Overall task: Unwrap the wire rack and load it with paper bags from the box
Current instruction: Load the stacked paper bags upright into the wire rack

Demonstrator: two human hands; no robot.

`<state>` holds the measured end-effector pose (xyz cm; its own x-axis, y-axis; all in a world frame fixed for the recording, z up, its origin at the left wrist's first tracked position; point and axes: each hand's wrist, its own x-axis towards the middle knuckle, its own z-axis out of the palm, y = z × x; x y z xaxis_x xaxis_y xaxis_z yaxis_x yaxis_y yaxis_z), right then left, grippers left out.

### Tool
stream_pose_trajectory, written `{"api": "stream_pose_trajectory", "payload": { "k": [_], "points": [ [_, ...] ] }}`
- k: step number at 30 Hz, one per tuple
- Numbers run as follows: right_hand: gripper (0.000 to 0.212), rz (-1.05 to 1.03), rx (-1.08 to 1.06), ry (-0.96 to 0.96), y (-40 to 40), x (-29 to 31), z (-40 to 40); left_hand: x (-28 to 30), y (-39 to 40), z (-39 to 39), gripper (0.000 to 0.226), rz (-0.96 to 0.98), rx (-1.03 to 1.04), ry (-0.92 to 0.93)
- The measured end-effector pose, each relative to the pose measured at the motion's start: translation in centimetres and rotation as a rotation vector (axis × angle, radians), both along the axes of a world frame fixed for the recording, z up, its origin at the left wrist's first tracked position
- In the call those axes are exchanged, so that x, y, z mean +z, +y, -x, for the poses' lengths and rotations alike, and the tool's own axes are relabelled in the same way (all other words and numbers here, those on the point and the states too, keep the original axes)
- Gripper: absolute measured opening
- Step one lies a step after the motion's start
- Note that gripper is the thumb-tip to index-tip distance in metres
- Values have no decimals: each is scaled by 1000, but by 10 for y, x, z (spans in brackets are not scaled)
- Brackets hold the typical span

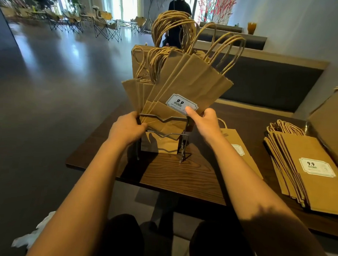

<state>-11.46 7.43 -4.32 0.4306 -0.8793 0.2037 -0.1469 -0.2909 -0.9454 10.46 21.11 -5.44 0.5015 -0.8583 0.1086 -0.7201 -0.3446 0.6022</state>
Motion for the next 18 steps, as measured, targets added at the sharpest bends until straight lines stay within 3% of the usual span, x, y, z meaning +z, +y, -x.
{"api": "stream_pose_trajectory", "payload": {
  "k": [2, 5, 9, 11, 15, 18],
  "points": [
    [17, 92, -32, -18, 0, 4, -2, 1, -2, 1, 31, 102, 1, 22],
    [20, 162, -7, 60, -5, 14, -1, -2, -1, 2, 24, 152, 14, 184],
    [16, 190, 33, 109, -16, 20, 5, -14, 6, 1, 11, 224, 12, 609],
    [18, 174, 42, 113, -20, 19, 7, -20, 12, 4, 19, 268, -11, 792],
    [29, 139, 71, 158, -29, 19, 8, -33, 19, 3, 36, 294, -35, 885],
    [27, 71, 133, 182, -29, 22, 9, -37, 17, -2, 32, 282, -12, 866]
  ]
}}
